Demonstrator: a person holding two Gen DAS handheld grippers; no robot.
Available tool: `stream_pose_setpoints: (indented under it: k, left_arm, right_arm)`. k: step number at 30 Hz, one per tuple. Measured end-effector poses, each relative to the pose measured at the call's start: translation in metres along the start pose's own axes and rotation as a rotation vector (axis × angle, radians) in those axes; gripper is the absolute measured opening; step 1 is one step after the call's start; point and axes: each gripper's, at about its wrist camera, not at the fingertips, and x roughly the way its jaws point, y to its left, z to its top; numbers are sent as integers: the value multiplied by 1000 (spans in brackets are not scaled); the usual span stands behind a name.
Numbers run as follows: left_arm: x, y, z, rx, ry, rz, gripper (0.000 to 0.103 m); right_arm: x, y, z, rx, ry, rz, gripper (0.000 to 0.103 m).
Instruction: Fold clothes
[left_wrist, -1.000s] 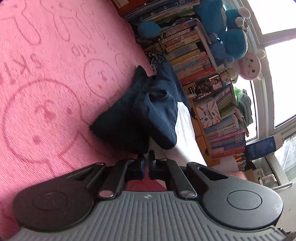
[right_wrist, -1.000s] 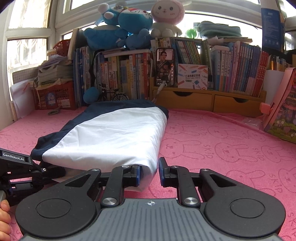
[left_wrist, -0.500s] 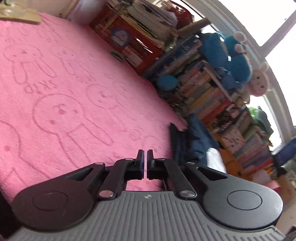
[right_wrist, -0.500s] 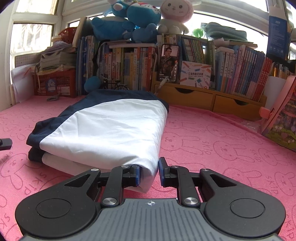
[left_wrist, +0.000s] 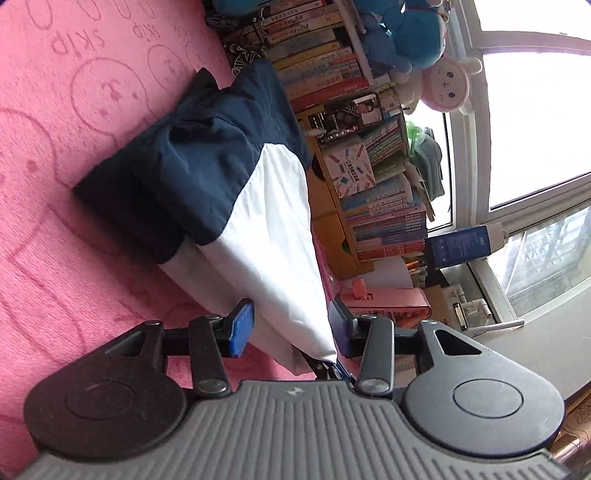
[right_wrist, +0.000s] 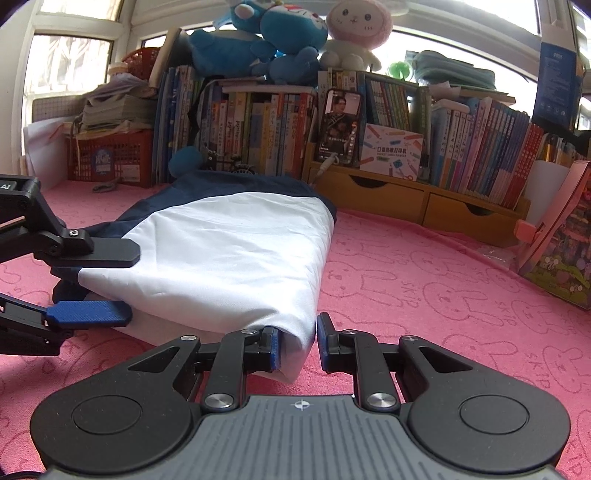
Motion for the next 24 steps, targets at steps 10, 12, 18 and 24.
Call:
stream_pose_setpoints:
  k: [10, 12, 18, 24]
  left_arm:
    - [8, 8, 3, -58, -250, 58, 45]
    - [2, 5, 4, -22, -299, 89, 41]
    - [-31, 7, 19, 85, -432, 214, 10]
    - [-44, 14, 17, 170, -417, 277, 10]
  right_arm:
    - [0, -4, -3, 34, -3, 1, 25]
    - [0, -4, -3, 31, -3, -11, 30]
    - [2, -5, -8, 31, 10, -17, 37]
    - [3, 4, -12, -26, 17, -41, 43]
